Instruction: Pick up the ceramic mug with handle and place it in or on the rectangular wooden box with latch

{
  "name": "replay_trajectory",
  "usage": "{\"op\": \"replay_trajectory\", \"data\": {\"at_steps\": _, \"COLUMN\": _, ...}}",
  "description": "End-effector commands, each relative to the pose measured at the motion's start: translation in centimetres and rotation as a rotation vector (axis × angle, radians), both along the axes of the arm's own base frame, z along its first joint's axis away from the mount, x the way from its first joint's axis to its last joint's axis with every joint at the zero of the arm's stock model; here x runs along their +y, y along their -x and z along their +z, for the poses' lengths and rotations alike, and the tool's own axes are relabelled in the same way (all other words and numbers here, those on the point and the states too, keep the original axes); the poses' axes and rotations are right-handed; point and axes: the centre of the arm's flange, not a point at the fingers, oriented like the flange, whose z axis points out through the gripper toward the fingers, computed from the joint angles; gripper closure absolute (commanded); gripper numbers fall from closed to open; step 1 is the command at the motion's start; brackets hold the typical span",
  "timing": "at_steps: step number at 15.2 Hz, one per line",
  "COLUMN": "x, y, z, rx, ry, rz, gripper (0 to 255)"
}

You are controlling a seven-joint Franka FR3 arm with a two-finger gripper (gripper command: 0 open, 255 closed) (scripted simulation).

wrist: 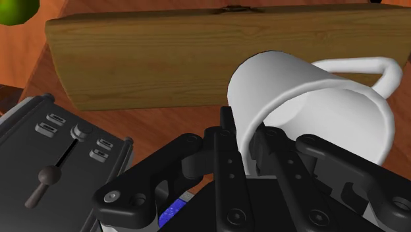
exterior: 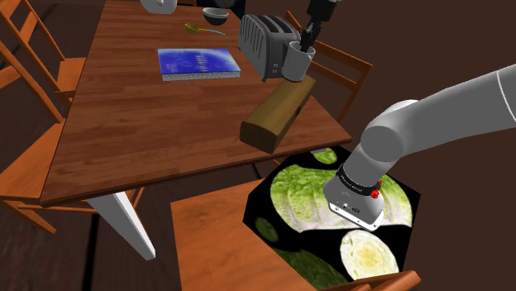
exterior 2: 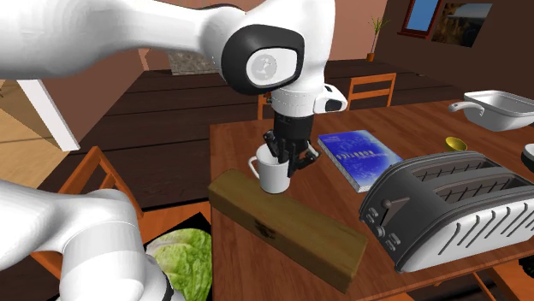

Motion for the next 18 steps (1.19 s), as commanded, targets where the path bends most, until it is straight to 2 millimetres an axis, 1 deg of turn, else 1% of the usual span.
{"op": "replay_trajectory", "data": {"at_steps": 1, "x": -0.1, "y": 0.0, "z": -1.0, "rx": -0.001, "ry": 0.000, "rz": 0.000, "gripper": 255}}
{"op": "replay_trajectory", "data": {"at_steps": 14, "x": -0.1, "y": 0.0, "z": -7.8, "rx": -0.001, "ry": 0.000, "rz": 0.000, "gripper": 255}}
{"op": "replay_trajectory", "data": {"at_steps": 18, "x": -0.1, "y": 0.0, "z": -7.8, "rx": -0.001, "ry": 0.000, "rz": 0.000, "gripper": 255}}
